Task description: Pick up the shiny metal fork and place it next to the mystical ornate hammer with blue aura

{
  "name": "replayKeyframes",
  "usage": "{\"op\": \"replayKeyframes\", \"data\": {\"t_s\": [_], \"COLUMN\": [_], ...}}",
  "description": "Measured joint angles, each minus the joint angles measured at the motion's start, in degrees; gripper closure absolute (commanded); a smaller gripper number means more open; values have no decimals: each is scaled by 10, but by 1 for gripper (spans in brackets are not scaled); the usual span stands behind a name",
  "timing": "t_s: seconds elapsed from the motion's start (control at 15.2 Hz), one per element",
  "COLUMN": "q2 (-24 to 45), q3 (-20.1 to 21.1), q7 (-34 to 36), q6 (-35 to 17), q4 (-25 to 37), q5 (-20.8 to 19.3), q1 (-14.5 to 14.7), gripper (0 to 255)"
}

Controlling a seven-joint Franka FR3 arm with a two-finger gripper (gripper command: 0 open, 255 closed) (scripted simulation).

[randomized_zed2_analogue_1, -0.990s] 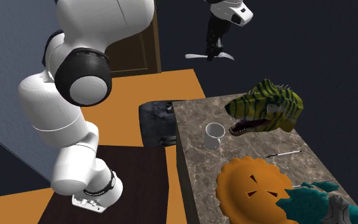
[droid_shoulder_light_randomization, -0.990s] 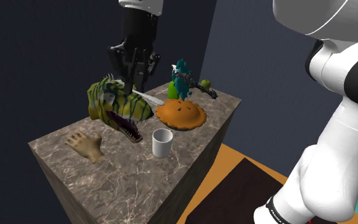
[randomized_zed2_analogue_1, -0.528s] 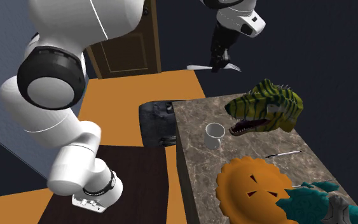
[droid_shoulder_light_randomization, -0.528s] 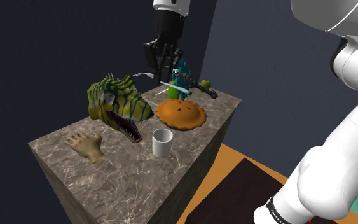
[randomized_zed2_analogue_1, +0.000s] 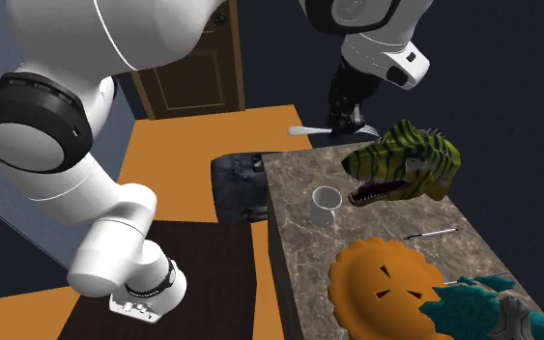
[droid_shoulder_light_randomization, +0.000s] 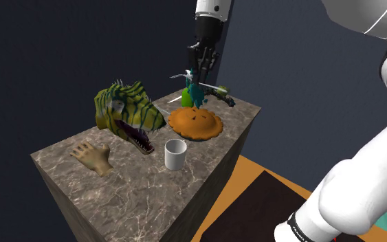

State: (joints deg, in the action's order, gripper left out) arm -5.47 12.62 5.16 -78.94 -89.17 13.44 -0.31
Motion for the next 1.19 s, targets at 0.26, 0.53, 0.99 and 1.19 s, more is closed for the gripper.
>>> {"op": "replayKeyframes", "data": {"t_s": [0.26,0.53,0.99,1.19], "q2": [-10,-7,25,47], "q3": [-32,-62,-116,-138], "q7": [-57,-111,-208,-249], "q6": [12,25,59,70], "q4": [-10,-5,43,68], "q5": [-7,-17,-36,-43], "q1": [-25,-49,-94,-113], "gripper": [255,255,255,255]}}
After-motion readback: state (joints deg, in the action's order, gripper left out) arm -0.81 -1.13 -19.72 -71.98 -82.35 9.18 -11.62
